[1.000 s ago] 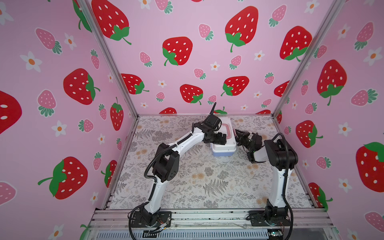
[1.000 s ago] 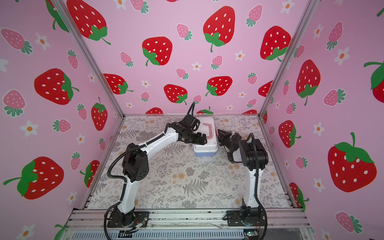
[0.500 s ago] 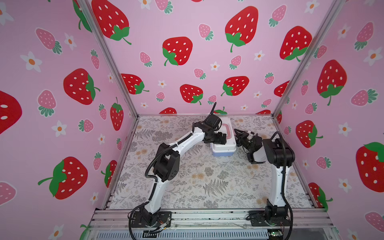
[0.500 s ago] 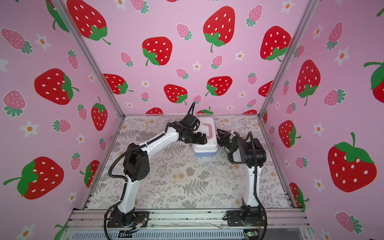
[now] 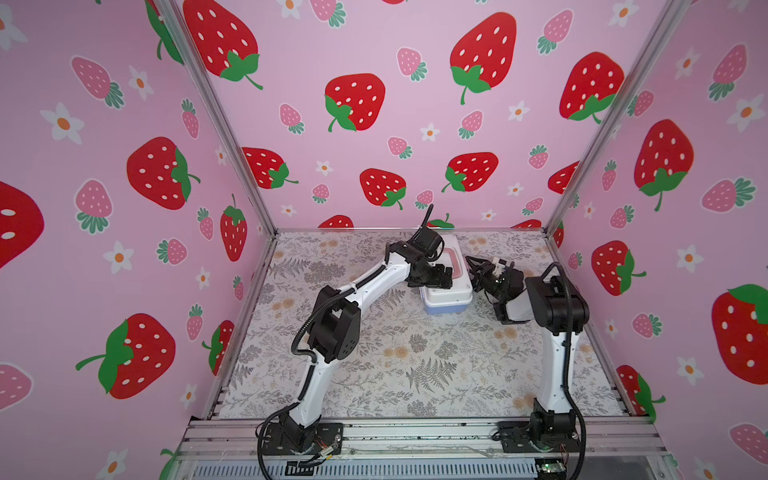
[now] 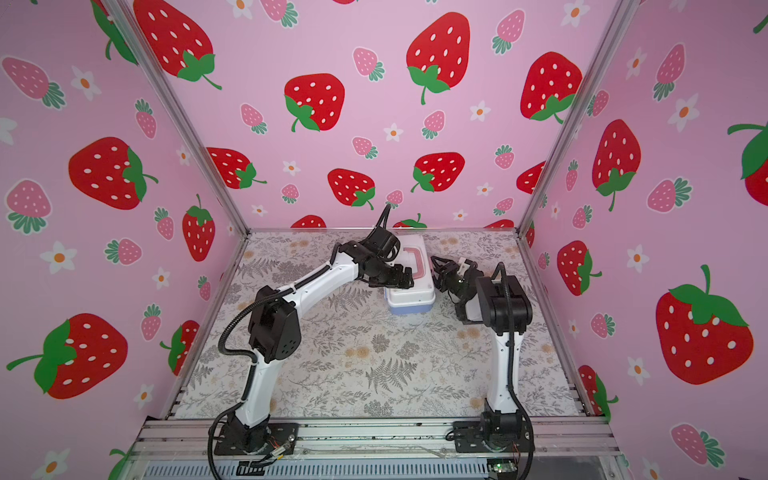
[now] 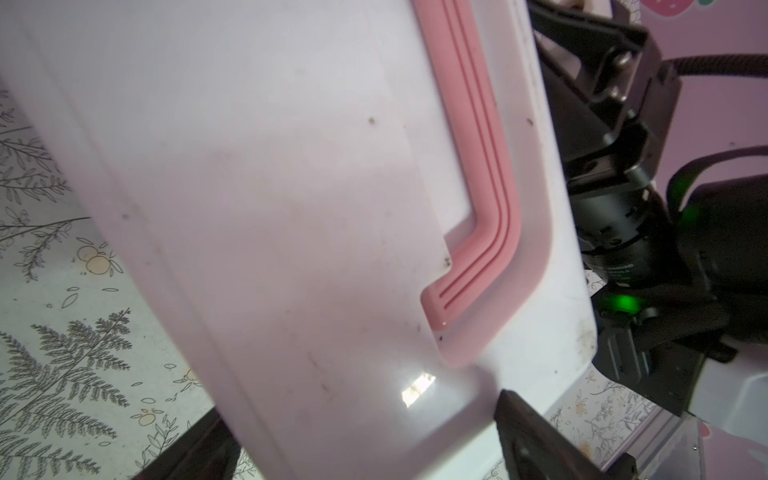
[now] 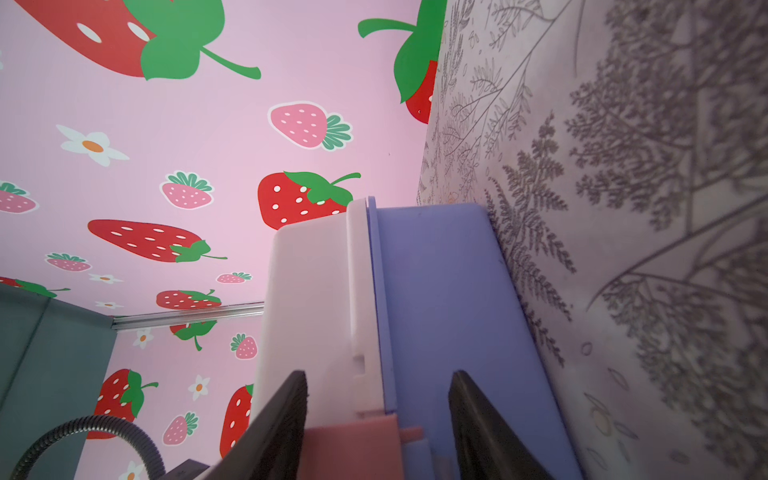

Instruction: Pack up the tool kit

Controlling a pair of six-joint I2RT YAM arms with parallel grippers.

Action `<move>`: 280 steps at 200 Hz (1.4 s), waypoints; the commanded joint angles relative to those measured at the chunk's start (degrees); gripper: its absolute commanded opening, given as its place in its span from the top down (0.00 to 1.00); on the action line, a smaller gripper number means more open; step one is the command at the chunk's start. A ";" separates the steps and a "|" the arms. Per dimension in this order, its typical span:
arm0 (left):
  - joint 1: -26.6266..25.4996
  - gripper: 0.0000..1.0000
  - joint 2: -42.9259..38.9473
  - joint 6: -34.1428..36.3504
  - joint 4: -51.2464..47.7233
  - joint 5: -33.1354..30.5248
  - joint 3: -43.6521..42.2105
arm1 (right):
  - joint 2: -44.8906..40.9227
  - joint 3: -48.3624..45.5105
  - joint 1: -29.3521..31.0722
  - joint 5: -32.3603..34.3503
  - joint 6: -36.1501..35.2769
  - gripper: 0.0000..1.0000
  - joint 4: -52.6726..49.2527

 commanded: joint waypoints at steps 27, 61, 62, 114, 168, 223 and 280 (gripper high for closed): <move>-2.15 0.05 5.76 1.90 -1.93 0.57 0.74 | 0.83 0.20 3.05 -9.58 -3.03 0.39 -1.65; -2.11 0.05 6.80 2.03 -2.90 0.32 2.23 | -0.56 -0.42 2.97 -9.31 -4.13 0.39 -2.15; -2.11 0.05 6.85 2.07 -2.94 0.28 2.31 | -0.61 -0.42 2.97 -9.31 -4.16 0.39 -2.17; -2.08 0.05 7.60 2.28 -3.93 0.32 3.87 | -2.83 -0.51 3.04 -9.06 -4.83 0.34 -3.15; -2.09 0.05 7.78 2.13 -3.95 0.68 3.88 | -4.86 -1.23 3.06 -9.17 -3.88 0.34 -1.92; -1.78 0.06 8.19 1.94 -4.00 1.02 4.26 | -6.72 -2.56 3.49 -9.01 -5.16 0.45 -2.08; -1.59 0.06 8.61 1.92 -4.62 1.38 5.37 | -7.21 -3.03 3.92 -8.79 -3.94 0.42 -1.04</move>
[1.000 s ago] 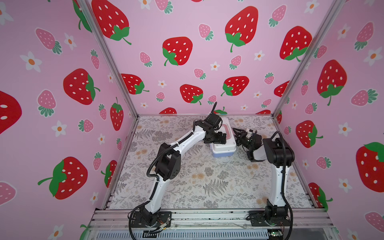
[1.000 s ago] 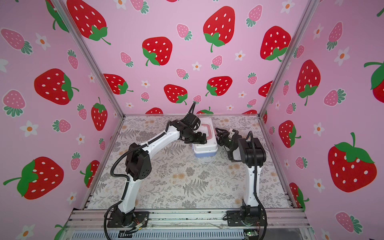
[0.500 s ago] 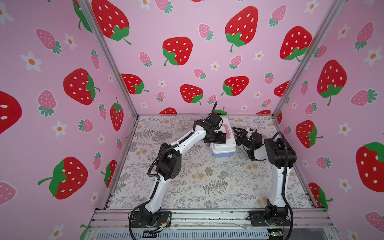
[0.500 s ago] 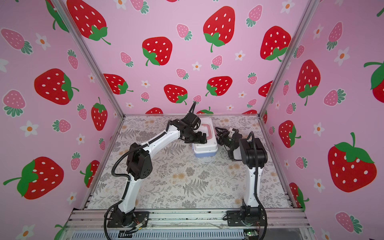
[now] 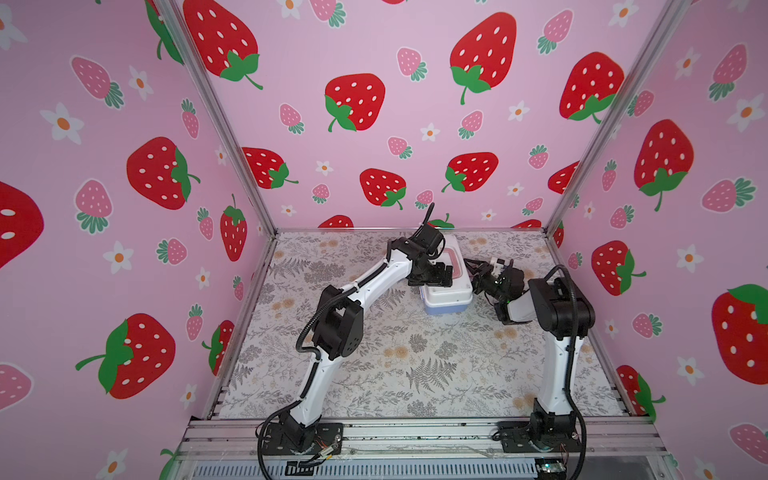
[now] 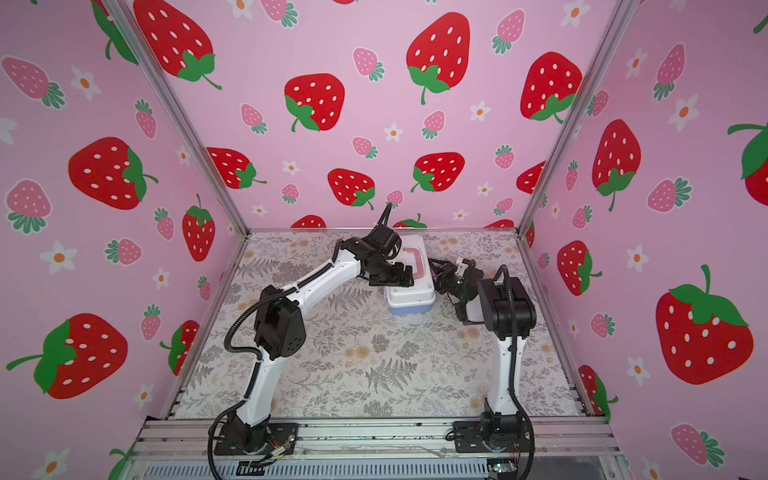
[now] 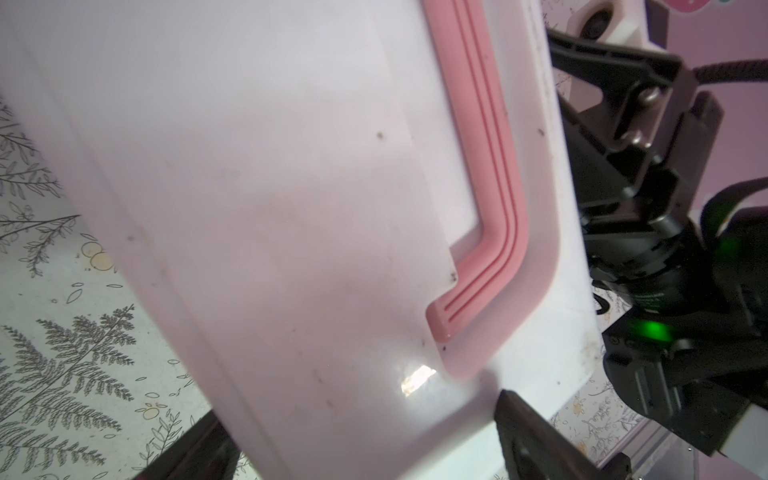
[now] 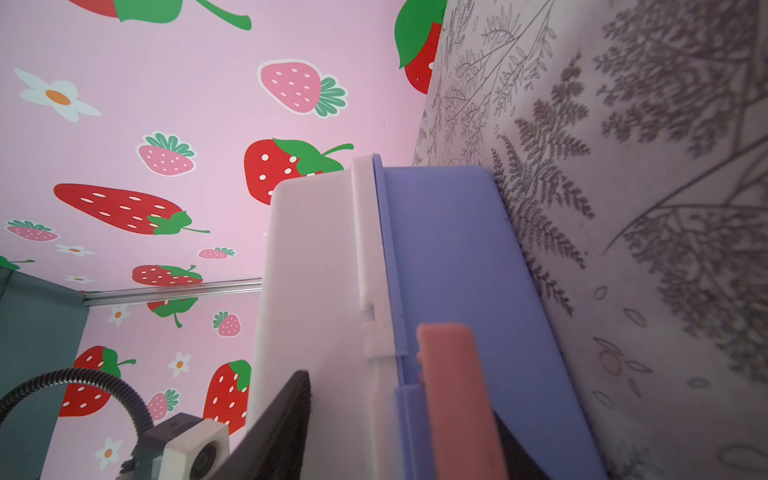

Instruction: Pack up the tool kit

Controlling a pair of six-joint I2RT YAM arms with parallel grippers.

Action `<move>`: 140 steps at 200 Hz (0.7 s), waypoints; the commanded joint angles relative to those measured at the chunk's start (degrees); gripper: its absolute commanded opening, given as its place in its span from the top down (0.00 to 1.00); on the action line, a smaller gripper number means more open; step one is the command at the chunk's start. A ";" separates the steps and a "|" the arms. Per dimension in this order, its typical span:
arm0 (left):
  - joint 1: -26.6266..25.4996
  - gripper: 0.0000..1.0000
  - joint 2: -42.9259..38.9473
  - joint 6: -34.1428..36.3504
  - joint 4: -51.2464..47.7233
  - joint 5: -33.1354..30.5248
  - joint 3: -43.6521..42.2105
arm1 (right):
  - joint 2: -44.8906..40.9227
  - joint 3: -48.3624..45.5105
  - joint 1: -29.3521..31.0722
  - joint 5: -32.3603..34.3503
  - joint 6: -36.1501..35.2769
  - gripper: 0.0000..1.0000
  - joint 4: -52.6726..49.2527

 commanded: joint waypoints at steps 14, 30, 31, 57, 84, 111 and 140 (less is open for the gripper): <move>-1.90 0.06 5.44 2.32 -0.22 1.16 -0.40 | -3.64 0.16 3.06 -6.75 0.07 0.41 2.55; -1.85 0.06 5.11 2.57 -0.49 0.97 -0.62 | -4.91 0.35 2.68 -6.62 -0.22 0.39 1.76; -1.82 0.06 5.10 2.57 -0.49 0.97 -0.64 | -4.99 0.35 2.63 -6.64 -0.31 0.39 1.74; -1.56 0.06 4.00 3.13 -0.18 -0.07 -1.62 | -7.28 0.44 2.02 -6.68 -2.52 0.38 -1.53; -0.23 0.06 3.44 4.07 -0.62 -0.95 -0.87 | -9.59 -0.62 2.39 -6.41 -5.35 0.39 -4.12; 2.08 0.06 3.91 3.51 -0.75 0.03 0.64 | -12.72 -4.22 3.86 -4.18 -8.19 0.39 -5.97; 3.32 0.05 6.09 3.63 -1.94 0.76 4.17 | -14.79 -6.63 6.34 -1.72 -10.90 0.39 -8.11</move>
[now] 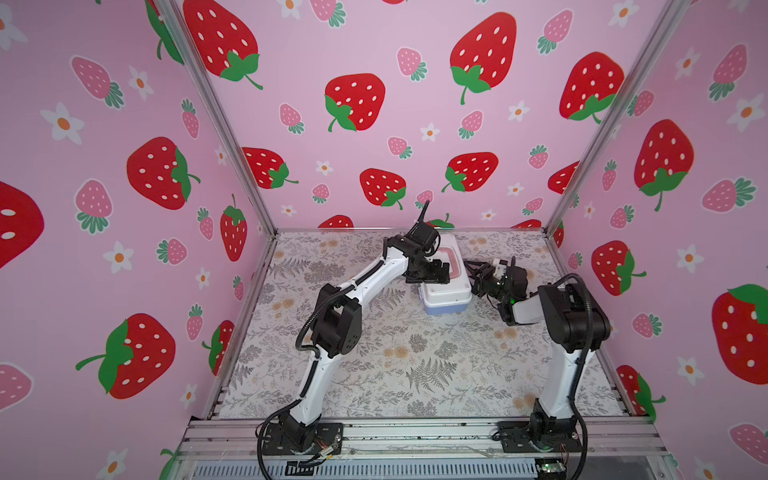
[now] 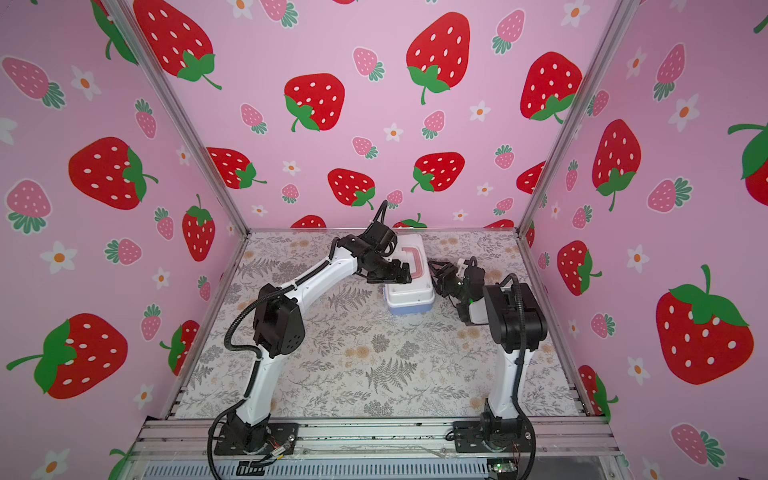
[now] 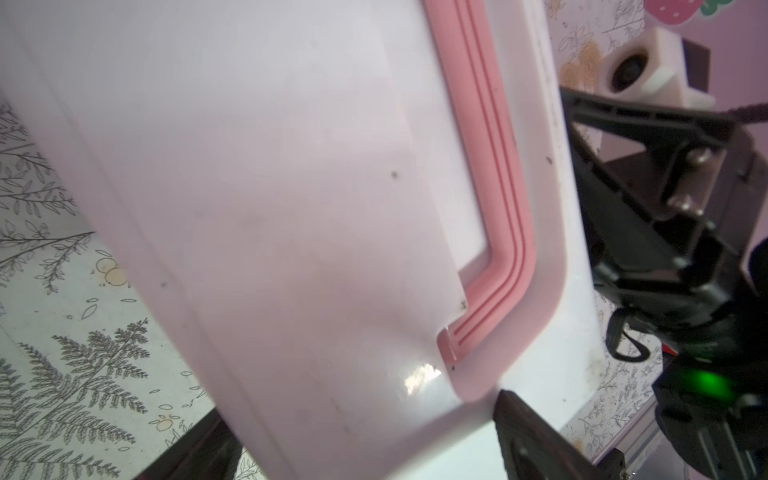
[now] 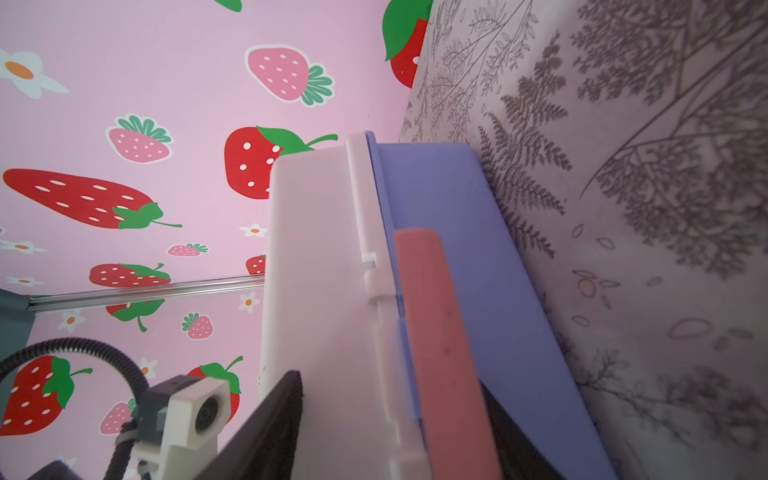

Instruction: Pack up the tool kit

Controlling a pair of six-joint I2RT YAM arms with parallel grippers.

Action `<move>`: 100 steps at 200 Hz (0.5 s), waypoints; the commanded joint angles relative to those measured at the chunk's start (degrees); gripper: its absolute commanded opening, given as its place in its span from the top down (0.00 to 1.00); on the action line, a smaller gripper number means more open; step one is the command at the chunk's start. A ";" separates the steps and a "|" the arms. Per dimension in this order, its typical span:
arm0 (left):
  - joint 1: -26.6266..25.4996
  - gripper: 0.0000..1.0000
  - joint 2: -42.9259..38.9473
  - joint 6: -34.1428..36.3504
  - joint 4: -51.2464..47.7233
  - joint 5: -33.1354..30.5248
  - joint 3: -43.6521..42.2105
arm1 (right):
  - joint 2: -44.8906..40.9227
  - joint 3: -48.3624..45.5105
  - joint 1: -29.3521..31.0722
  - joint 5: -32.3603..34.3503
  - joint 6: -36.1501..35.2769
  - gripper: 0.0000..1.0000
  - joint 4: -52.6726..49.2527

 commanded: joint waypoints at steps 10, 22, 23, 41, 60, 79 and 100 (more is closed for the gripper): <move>0.83 0.05 6.19 2.50 -2.79 -1.14 4.05 | -3.95 -0.70 5.96 -4.05 -5.25 0.39 2.09; 0.91 0.04 7.03 3.07 -3.81 -1.25 6.06 | -3.53 -0.34 6.98 -3.82 -5.36 0.39 1.64; 0.87 0.04 7.16 3.14 -3.93 -1.24 6.19 | -3.45 -0.32 7.04 -3.80 -5.33 0.39 1.69; 1.18 0.04 8.38 3.57 -5.23 -0.93 8.42 | -2.58 -0.20 8.44 -3.54 -4.38 0.39 2.94; 1.95 0.04 8.86 3.90 -5.56 -0.48 9.39 | -1.92 -0.25 9.09 -3.43 -4.16 0.39 3.40; 2.92 0.03 8.93 4.08 -5.96 0.00 9.83 | -1.51 -0.34 8.87 -3.35 -4.34 0.39 3.32; 3.81 0.03 8.83 4.38 -6.50 0.36 9.83 | -0.50 0.54 8.35 -3.69 -4.45 0.39 2.90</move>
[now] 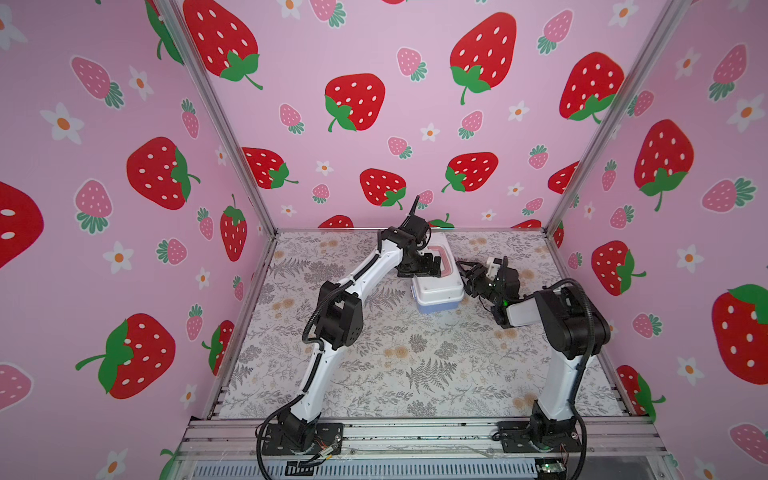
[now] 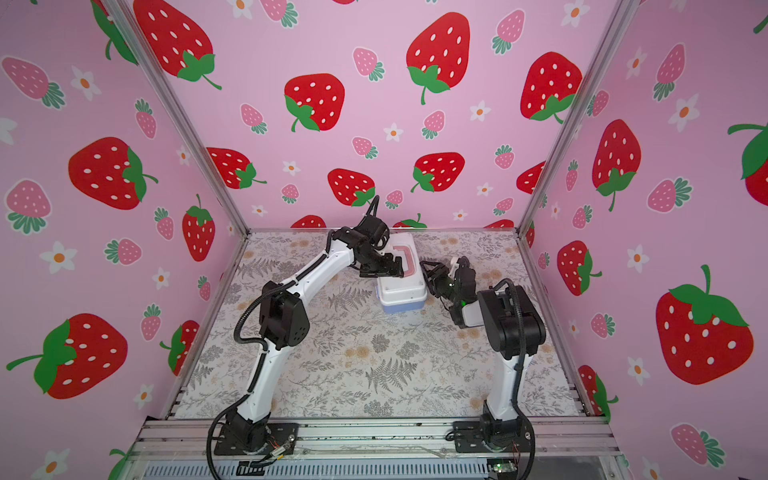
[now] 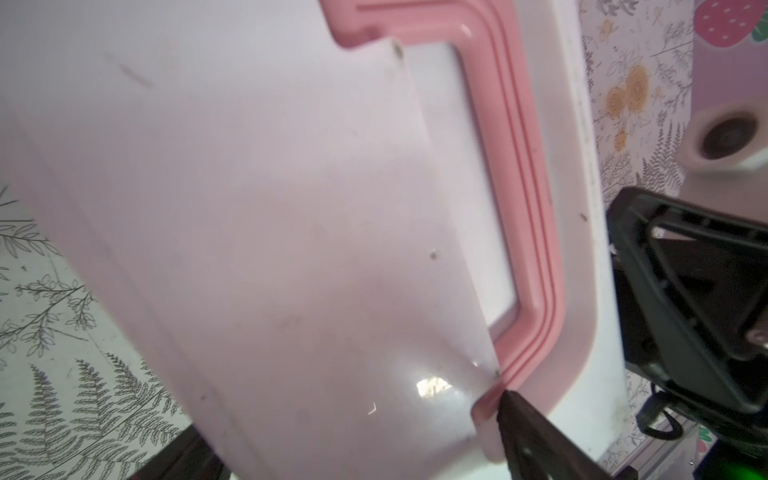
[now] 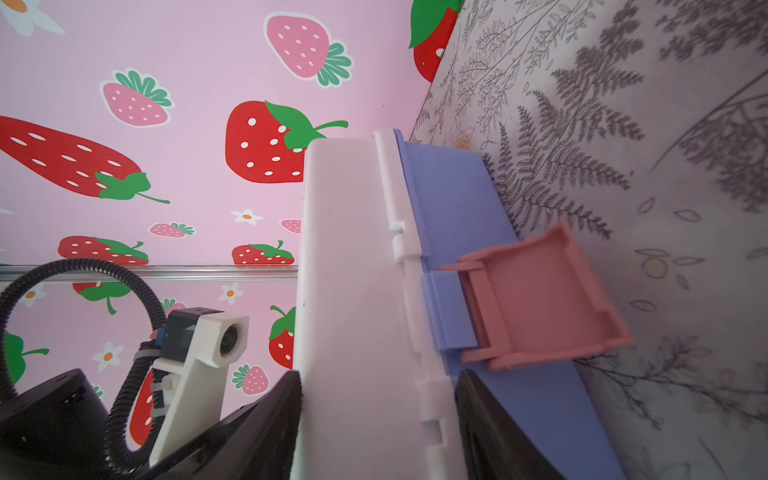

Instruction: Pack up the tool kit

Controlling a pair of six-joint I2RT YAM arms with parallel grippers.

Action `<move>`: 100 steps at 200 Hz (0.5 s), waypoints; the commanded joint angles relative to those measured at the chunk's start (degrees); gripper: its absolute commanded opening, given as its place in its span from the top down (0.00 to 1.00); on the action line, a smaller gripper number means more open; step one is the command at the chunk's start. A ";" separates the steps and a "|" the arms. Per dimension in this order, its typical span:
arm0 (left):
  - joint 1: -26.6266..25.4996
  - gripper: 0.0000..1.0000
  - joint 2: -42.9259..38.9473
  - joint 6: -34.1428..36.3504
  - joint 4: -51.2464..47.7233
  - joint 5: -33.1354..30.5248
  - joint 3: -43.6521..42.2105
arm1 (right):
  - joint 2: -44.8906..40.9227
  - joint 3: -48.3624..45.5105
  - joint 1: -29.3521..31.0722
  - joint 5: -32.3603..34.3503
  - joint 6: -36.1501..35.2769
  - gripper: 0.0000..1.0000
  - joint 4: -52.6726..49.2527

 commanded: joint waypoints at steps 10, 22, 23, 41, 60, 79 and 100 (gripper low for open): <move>0.58 0.03 3.34 2.36 -0.01 -0.21 0.91 | 1.69 1.90 3.62 -9.58 -0.45 0.39 3.03; 0.64 0.03 3.27 2.66 -0.30 -0.22 0.67 | 2.23 2.23 3.17 -10.03 -0.15 0.39 3.09; 0.66 0.03 3.30 2.68 -0.36 -0.26 0.69 | 2.29 2.18 3.07 -10.05 -0.12 0.39 3.09; 0.67 0.04 3.07 3.64 -0.76 -0.17 0.31 | 2.05 0.59 2.43 -10.69 0.83 0.39 4.97; 0.90 0.04 3.64 4.94 -1.69 -0.45 1.33 | 0.46 -2.37 2.44 -10.54 0.08 0.39 5.43; 1.71 0.04 5.19 5.33 -3.45 -0.44 4.36 | -0.27 -4.96 2.54 -8.56 -1.20 0.30 2.84; 2.39 0.04 5.99 4.83 -3.20 0.29 5.37 | 1.33 -6.38 2.81 -6.57 0.96 0.12 3.20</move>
